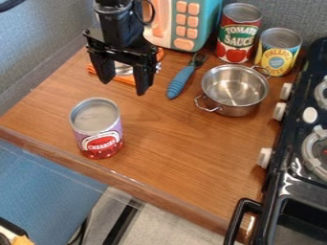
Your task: Moved silver pot to the left side of the can
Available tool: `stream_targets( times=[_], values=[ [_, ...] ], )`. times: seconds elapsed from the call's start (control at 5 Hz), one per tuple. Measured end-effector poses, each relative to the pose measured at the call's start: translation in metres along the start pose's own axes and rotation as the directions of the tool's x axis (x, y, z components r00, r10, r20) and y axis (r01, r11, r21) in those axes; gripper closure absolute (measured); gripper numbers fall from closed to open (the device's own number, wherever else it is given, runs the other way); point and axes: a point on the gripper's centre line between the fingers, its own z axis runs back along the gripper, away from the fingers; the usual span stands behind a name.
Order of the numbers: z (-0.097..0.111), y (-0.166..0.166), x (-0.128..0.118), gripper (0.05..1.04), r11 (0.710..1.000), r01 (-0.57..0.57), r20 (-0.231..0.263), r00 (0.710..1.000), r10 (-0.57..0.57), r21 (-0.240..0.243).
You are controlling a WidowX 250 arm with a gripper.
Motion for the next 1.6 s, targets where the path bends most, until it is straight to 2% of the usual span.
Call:
stream_targets(
  times=[0.2, 0.4, 0.6, 0.8, 1.0, 1.2, 1.6],
  values=[
    [-0.008, -0.001, -0.002, 0.083, 1.000, 0.000, -0.027, 1.000, 0.000, -0.007],
    [-0.007, -0.013, -0.001, 0.083, 0.999, 0.028, -0.025, 0.999, -0.029, -0.044],
    [-0.003, -0.042, 0.006, 0.083, 0.989, 0.101, -0.007, 0.995, -0.102, -0.107],
    [0.007, -0.086, 0.023, 0.083, 0.962, 0.209, 0.045, 0.978, -0.204, -0.175],
    [0.005, -0.115, 0.038, 0.083, 0.938, 0.290, 0.064, 0.957, -0.283, -0.190],
    [-0.010, -0.138, 0.051, 0.083, 0.925, 0.330, 0.047, 0.944, -0.327, -0.188],
    [-0.050, -0.141, 0.079, 0.083, 0.922, 0.368, -0.023, 0.927, -0.373, -0.117]
  ],
)
